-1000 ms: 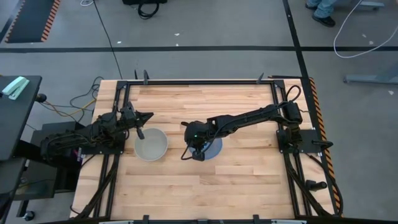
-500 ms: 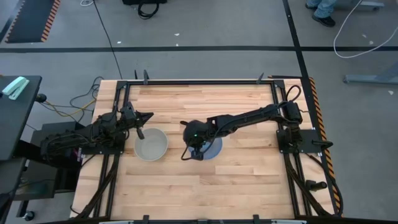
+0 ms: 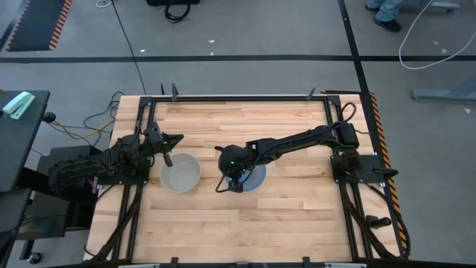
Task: Nest bowls inside each other
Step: Stack the blue bowl on the orange bowl, then stack the gray bowl on the blue bowl
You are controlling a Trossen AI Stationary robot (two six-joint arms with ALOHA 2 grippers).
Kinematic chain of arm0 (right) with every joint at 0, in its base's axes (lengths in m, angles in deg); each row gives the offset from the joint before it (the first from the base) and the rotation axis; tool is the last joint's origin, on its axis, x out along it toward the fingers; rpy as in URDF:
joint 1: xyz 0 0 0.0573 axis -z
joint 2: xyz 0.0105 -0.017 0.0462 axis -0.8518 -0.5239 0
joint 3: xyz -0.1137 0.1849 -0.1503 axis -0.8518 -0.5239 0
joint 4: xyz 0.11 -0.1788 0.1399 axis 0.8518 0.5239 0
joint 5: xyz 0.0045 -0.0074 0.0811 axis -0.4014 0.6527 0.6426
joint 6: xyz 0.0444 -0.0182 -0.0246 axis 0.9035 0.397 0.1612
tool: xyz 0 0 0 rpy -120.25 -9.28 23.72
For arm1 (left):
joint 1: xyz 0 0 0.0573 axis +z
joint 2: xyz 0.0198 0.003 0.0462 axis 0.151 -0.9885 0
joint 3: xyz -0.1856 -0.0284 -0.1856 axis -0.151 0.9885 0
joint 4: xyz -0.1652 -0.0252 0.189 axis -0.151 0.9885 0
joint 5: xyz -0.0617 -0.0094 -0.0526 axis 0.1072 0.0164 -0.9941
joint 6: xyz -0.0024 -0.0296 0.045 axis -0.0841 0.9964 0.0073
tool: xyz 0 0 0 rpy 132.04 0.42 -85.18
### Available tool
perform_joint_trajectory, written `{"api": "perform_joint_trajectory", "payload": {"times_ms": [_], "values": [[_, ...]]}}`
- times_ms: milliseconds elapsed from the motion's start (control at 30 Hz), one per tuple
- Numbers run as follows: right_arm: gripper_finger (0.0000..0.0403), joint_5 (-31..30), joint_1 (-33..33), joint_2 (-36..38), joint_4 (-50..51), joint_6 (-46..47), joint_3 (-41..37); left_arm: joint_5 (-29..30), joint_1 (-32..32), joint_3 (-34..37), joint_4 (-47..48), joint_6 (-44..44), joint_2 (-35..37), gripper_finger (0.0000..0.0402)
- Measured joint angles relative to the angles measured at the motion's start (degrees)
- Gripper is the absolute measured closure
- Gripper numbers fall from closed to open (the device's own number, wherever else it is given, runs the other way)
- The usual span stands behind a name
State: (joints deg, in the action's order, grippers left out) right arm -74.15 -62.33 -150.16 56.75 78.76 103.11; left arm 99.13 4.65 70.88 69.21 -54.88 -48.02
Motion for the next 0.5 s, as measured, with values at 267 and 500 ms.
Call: {"api": "perform_joint_trajectory", "payload": {"times_ms": [267,500], "values": [[0.0403,-1.7,0.0,-0.4,0.1,-1.9,-0.1,0.0,0.0,0.0,0.0,0.0,0.0,0.0387],[0.0403,-4.4,0.0,4.5,2.2,-2.1,0.2,0.0,0.0,0.0,0.0,0.0,0.0,0.0375]]}}
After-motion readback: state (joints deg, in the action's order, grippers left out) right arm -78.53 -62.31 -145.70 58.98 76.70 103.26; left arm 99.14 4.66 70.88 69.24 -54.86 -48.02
